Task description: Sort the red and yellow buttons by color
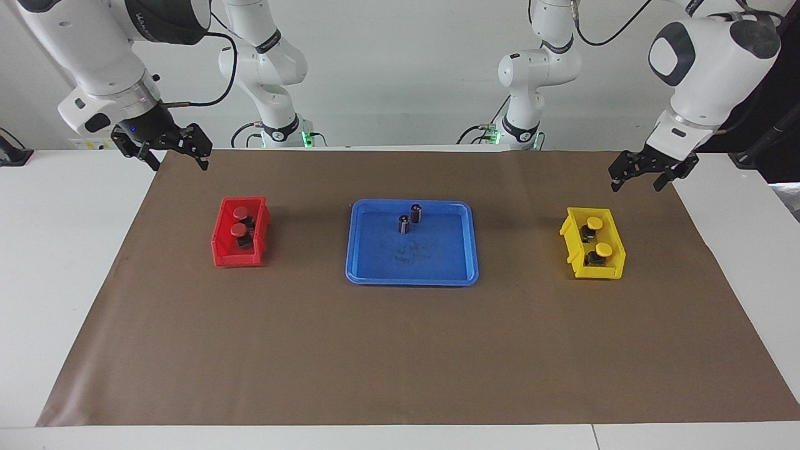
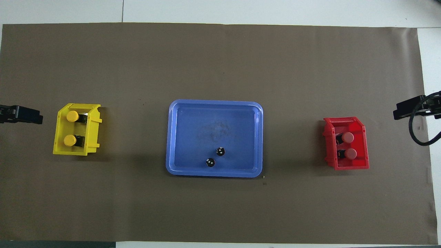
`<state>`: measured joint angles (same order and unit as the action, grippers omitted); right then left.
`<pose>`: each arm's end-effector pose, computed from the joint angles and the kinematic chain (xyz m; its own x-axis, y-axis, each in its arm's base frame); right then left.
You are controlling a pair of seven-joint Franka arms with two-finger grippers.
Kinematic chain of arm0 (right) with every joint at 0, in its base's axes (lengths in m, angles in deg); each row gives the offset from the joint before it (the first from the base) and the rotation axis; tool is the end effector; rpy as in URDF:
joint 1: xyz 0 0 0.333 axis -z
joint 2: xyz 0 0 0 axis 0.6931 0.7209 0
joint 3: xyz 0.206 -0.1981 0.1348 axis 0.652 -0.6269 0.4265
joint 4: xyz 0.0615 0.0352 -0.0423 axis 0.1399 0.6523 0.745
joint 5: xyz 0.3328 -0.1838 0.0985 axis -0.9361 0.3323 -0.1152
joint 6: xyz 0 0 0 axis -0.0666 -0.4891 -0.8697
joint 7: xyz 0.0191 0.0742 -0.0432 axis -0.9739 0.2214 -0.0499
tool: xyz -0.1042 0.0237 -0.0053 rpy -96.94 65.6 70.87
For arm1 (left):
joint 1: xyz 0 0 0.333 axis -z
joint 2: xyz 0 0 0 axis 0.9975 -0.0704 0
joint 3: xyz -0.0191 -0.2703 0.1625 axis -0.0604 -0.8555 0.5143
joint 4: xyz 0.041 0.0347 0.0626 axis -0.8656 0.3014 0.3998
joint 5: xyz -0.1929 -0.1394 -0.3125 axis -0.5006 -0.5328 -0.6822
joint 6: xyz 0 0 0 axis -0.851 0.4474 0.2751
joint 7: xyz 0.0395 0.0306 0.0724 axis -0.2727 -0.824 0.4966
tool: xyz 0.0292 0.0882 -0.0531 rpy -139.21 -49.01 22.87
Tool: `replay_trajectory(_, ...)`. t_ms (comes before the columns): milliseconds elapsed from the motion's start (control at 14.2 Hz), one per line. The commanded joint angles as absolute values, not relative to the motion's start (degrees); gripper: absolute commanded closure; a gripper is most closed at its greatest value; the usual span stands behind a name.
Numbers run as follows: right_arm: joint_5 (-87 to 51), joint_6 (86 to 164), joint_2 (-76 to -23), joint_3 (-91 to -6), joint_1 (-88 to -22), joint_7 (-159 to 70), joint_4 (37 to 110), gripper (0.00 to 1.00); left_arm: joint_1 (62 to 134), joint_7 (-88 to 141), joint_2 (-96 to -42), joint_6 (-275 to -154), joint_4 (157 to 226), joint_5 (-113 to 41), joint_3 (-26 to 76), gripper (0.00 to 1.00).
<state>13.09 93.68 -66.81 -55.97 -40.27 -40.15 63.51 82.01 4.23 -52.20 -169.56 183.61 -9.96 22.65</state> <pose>0.5331 -0.0396 0.6113 0.9957 -0.0053 -0.0922 -0.0050 -1.0000 0.0034 0.5192 -0.0112 0.5993 0.9898 -0.1403 -0.0261 -0.1410 -0.9897 -0.0268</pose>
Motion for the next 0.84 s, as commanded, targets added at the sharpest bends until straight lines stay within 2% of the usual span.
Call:
replay_trajectory(0,13.22,94.18,-67.39,-55.89,-40.01,-39.47,63.9,0.0,82.62,5.13,-54.39,-165.42,177.78,-9.9,19.97,0.0)
replay_trajectory(140,13.22,94.18,-67.3,-55.89,-40.01,-39.47,63.9,0.0,83.15,6.35,-55.62,-165.25,175.15,-9.82,18.65,0.0)
replay_trajectory(772,13.22,94.09,-67.31,-55.89,-39.92,-39.56,63.81,0.0,80.96,5.31,-55.97,-165.95,176.01,-10.96,19.17,0.0)
